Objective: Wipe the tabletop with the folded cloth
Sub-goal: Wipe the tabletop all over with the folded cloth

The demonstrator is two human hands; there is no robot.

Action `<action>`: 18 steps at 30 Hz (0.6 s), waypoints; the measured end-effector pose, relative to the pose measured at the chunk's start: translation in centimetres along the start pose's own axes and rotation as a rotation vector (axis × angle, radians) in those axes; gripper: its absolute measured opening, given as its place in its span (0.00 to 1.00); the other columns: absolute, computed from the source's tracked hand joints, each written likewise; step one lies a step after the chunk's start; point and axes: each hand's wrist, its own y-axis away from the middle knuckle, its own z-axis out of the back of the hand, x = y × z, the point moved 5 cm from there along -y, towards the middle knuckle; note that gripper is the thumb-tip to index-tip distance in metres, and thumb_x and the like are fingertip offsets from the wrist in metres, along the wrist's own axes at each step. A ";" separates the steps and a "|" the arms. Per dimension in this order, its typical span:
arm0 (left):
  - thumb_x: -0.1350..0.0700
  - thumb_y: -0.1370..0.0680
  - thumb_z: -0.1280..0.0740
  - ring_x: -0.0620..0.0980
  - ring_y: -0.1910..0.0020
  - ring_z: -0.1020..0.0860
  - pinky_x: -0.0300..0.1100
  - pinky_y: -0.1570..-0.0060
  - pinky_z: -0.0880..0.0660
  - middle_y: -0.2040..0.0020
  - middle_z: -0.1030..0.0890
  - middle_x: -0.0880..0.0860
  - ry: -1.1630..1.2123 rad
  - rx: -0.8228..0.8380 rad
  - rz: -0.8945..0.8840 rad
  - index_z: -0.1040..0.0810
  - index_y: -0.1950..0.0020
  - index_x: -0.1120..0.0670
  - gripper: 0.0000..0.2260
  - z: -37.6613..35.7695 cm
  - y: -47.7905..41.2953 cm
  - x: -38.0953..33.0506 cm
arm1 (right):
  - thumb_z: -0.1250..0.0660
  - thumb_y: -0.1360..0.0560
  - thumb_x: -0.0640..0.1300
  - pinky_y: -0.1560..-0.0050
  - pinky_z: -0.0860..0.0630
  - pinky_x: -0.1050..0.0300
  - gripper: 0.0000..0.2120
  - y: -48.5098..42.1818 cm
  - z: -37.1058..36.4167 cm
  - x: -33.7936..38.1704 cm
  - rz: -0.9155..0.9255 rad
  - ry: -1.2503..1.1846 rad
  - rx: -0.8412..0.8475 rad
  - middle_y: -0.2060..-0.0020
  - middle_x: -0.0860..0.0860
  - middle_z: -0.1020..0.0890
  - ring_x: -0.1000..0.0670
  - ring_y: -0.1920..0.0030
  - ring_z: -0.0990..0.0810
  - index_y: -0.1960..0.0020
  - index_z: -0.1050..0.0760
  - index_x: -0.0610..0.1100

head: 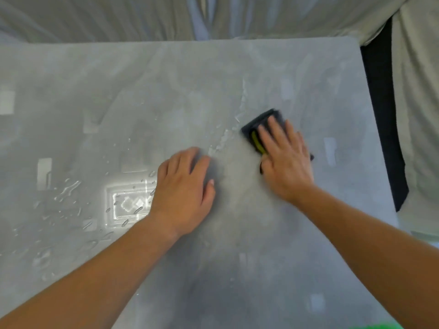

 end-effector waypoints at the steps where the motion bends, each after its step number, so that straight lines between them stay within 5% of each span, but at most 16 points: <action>1: 0.47 0.22 0.45 0.60 0.28 0.37 0.51 0.32 0.44 0.27 0.33 0.58 -0.022 -0.004 0.009 0.29 0.31 0.53 0.22 0.3 -1.2 0.4 | 0.48 0.21 0.47 0.20 0.56 0.42 0.31 -1.8 0.7 -0.8 -0.099 -0.041 -0.011 0.18 0.53 0.51 0.45 0.19 0.56 0.19 0.48 0.56; 4: 0.46 0.19 0.45 0.59 0.21 0.49 0.53 0.26 0.51 0.20 0.46 0.59 -0.062 0.017 0.070 0.38 0.23 0.52 0.25 0.8 -5.4 1.5 | 0.49 0.20 0.46 0.20 0.60 0.44 0.31 -2.7 0.9 -0.4 -0.193 -0.081 -0.044 0.18 0.54 0.55 0.46 0.19 0.60 0.18 0.51 0.56; 8: 0.43 0.18 0.48 0.58 0.20 0.56 0.54 0.24 0.54 0.18 0.54 0.58 -0.113 0.059 0.138 0.48 0.19 0.51 0.28 1.3 -9.9 2.4 | 0.46 0.23 0.45 0.21 0.57 0.40 0.33 1.8 -0.1 0.9 0.109 0.009 0.053 0.18 0.52 0.51 0.43 0.19 0.58 0.19 0.48 0.54; 10: 0.44 0.18 0.48 0.58 0.20 0.56 0.54 0.24 0.53 0.18 0.53 0.58 -0.127 0.063 0.160 0.47 0.20 0.51 0.28 1.0 -10.6 2.5 | 0.47 0.23 0.45 0.20 0.57 0.41 0.32 -0.2 0.5 -0.9 0.125 0.000 0.072 0.18 0.53 0.49 0.44 0.19 0.56 0.19 0.46 0.54; 15: 0.43 0.21 0.48 0.61 0.21 0.48 0.57 0.27 0.47 0.20 0.45 0.60 -0.093 0.024 0.186 0.39 0.23 0.52 0.27 0.8 -10.7 2.5 | 0.50 0.21 0.47 0.20 0.60 0.44 0.31 -11.8 3.5 -3.2 -0.214 -0.075 -0.033 0.18 0.54 0.54 0.45 0.19 0.60 0.18 0.52 0.56; 18: 0.41 0.22 0.50 0.61 0.21 0.47 0.57 0.27 0.47 0.20 0.44 0.60 -0.075 0.032 0.186 0.37 0.23 0.51 0.29 1.0 -10.9 2.5 | 0.50 0.20 0.48 0.21 0.59 0.42 0.31 -11.6 3.2 -1.4 -0.060 -0.021 -0.021 0.18 0.53 0.53 0.44 0.19 0.59 0.18 0.51 0.55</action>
